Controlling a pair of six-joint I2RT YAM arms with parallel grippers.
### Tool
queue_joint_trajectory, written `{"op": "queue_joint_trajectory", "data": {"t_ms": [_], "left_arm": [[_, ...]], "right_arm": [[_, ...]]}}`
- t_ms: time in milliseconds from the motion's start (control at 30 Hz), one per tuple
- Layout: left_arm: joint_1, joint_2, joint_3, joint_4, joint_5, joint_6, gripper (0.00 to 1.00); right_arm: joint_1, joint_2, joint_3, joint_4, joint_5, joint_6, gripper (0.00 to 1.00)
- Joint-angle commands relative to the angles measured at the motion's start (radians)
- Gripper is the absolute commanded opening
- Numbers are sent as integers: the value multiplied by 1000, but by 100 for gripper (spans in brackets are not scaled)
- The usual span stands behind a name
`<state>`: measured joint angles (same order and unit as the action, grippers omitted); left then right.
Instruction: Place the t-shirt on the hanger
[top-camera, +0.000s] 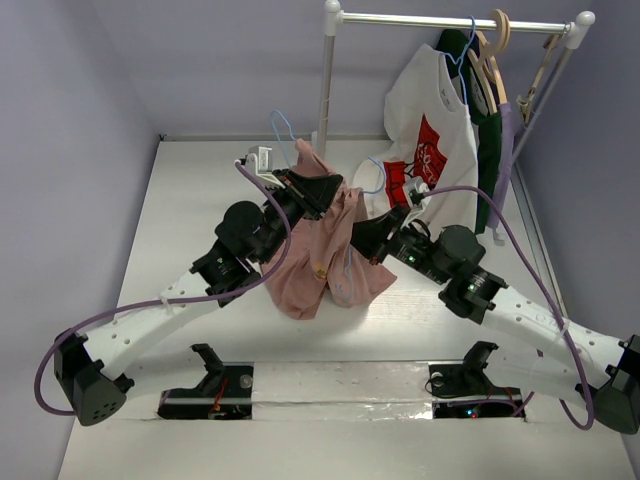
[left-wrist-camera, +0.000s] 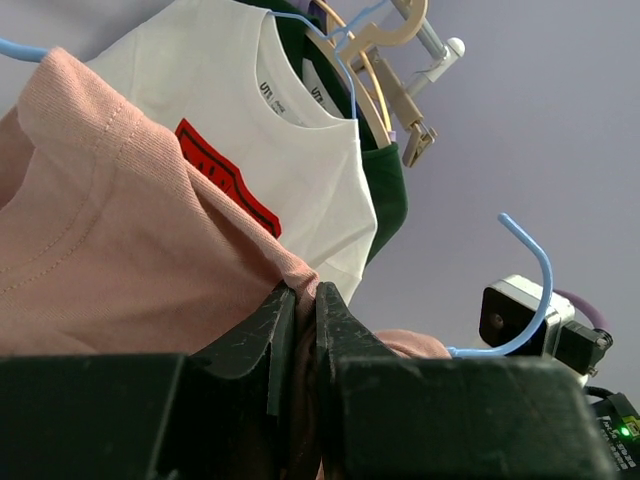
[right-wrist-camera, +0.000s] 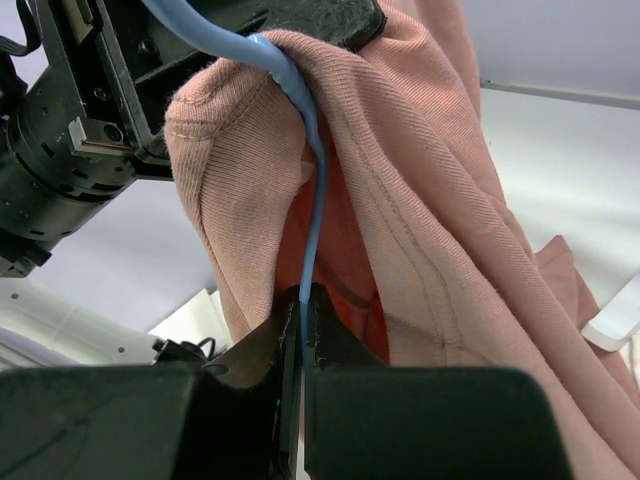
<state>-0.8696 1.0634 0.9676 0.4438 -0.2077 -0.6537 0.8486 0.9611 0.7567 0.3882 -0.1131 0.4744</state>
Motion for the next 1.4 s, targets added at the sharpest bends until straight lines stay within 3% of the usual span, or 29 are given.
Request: {"op": "queue_joint_trajectory", "data": {"t_ms": [0,100,200,267,367,400,667,700,767,800,867,967,1167,1200,1267,1300,1367], "left_arm": [[-5,-10,20,18,30,31,2],[-5,4,22,13,21,32,24],[-5,21,28,19,18,34,26],[-5,30,34,29,19,35,24],[-5,41,42,45,16,37,3],[-5,40,43,49,8,39,0],[-5,6,10,102,-42,51,0],[6,-9,6,102,-45,52,0],[15,-23,2,102,-45,52,0],[15,-37,0,102,-44,52,0],[15,-52,0,102,-42,52,0],[15,-62,8,101,-42,52,0],[24,-83,13,108,-51,48,0],[24,-85,17,107,-55,48,0],[24,-83,37,96,-58,46,0],[33,-82,42,96,-56,45,0],[34,-82,56,104,-53,36,0]], "right_arm": [[-14,-25,44,46,38,-17,0],[-14,-24,49,54,20,-43,0],[-14,-19,58,51,16,-56,0],[-14,-12,64,43,9,-59,0],[-14,-5,53,55,6,-48,0],[-14,-5,47,60,7,-46,0],[-14,-19,24,23,35,-42,0],[-14,-21,29,11,35,-48,5],[-14,-24,35,-40,39,-51,21],[-14,-27,36,-58,49,-53,35],[-14,-39,23,-84,70,-53,48],[-14,-79,-14,-100,87,-46,53],[-14,-140,-49,-164,99,-43,54],[-14,-151,-57,-172,96,-42,53],[-14,-183,-97,-195,81,-37,40],[-14,-191,-112,-201,73,-33,18],[-14,-197,-141,-213,55,-28,1]]}}
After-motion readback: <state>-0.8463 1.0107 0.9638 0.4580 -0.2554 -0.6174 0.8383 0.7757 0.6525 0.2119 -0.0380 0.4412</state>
